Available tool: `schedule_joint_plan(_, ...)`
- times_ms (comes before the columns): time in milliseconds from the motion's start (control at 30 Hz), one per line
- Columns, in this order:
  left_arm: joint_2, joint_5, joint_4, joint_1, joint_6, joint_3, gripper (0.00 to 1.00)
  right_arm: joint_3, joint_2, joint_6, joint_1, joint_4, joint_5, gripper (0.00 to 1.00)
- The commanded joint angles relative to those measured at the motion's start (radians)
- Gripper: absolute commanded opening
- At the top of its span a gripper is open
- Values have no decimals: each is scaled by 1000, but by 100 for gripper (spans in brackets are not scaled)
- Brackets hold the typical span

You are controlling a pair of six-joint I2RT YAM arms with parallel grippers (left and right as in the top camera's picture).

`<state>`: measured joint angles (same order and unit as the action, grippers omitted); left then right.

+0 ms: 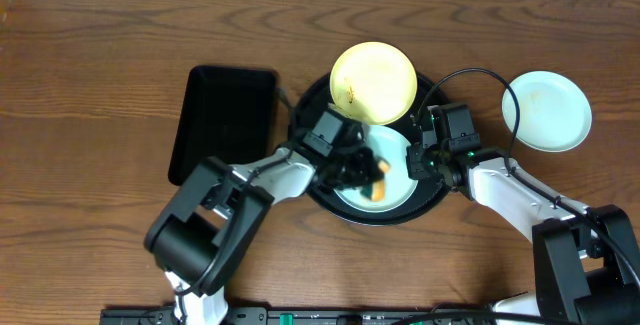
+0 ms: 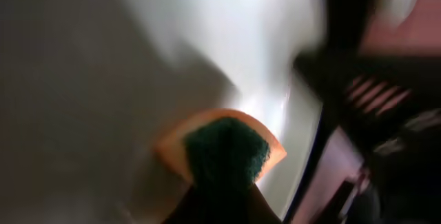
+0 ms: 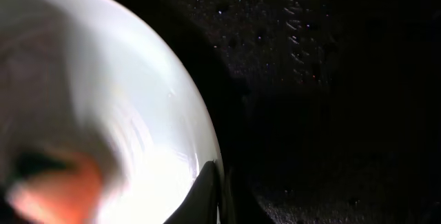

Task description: Clean dirty plates on tray and stack at the side

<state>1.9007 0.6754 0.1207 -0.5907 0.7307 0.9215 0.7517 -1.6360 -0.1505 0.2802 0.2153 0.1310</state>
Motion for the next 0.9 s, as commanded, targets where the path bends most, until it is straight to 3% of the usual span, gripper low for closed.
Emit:
schedule_joint_plan(0, -178, -21, 72, 104, 45, 11, 7, -9, -19, 3, 2, 5, -26, 7)
schedule_joint_plan(167, -340, -21, -33, 257, -79, 10, 8, -9, -19, 3, 2, 4, -26, 13)
schedule_joint_plan(267, -369, -56, -259, 377, -257, 10, 8, -9, -19, 3, 2, 4, -26, 15)
schedule_joint_plan(400, -365, -82, -442, 430, -340, 10, 8, -9, -19, 2, 2, 4, -25, 15)
schedule_joint_plan(633, -365, -108, -447, 340, -343, 9, 7, -9, -19, 2, 2, 7, -25, 15)
schedule_joint_plan(867, -362, -370, -352, 77, -340, -26, 7, -9, -19, 2, 2, 8, -25, 15)
